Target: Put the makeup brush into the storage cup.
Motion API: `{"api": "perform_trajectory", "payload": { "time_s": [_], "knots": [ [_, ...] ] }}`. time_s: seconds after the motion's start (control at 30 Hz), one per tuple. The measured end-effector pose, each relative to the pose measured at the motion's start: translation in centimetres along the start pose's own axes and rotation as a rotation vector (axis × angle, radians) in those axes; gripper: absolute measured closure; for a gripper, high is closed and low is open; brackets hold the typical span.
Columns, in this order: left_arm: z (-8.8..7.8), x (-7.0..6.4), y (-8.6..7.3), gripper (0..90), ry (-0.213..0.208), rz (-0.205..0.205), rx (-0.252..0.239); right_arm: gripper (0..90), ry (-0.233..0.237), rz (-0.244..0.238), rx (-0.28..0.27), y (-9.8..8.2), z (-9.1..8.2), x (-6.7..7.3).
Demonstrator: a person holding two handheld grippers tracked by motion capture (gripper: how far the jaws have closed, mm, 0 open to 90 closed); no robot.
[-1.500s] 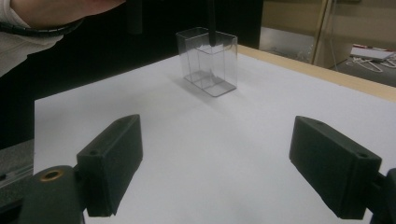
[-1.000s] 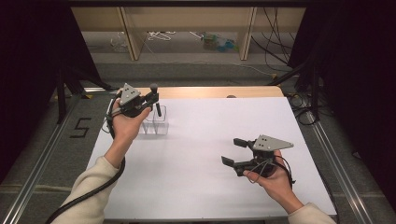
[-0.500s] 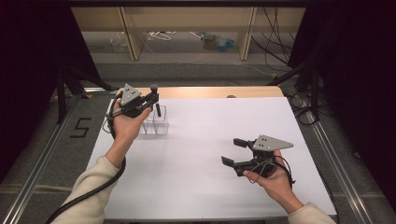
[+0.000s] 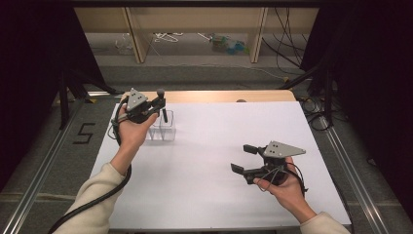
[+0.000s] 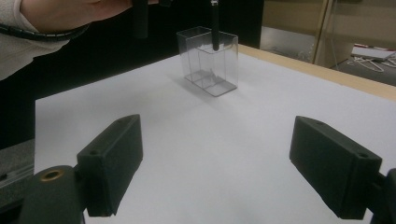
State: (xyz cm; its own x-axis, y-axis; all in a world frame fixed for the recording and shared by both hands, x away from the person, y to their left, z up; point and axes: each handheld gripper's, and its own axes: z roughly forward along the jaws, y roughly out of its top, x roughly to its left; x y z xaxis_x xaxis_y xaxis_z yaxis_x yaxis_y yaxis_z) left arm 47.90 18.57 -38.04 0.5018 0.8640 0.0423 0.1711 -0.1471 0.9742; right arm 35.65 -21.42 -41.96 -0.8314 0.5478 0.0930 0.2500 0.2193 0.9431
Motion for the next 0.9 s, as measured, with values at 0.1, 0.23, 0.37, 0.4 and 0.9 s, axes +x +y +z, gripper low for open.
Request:
{"api": "perform_trajectory", "payload": {
  "time_s": [0.1,0.23,0.37,0.4,0.9],
  "knots": [
    [0.03,0.07,-0.03,77.9,-0.002,0.010,0.002,18.1,0.001,0.001,0.001,-0.01,0.02,0.00],
    [0.06,-0.01,-0.07,77.9,-0.004,0.004,0.001,18.1,0.002,0.001,0.001,-0.01,0.02,0.01],
    [0.12,0.07,-0.11,77.9,-0.003,0.018,0.002,18.1,0.002,0.001,0.001,-0.02,0.03,0.01],
    [0.15,-0.05,-0.16,77.9,-0.002,0.002,0.001,18.1,0.009,0.002,-0.007,-0.04,0.11,0.00],
    [0.21,0.01,-0.43,77.9,0.005,0.002,0.010,18.1,0.006,-0.003,-0.012,-0.05,0.12,-0.06]
  ]
}}
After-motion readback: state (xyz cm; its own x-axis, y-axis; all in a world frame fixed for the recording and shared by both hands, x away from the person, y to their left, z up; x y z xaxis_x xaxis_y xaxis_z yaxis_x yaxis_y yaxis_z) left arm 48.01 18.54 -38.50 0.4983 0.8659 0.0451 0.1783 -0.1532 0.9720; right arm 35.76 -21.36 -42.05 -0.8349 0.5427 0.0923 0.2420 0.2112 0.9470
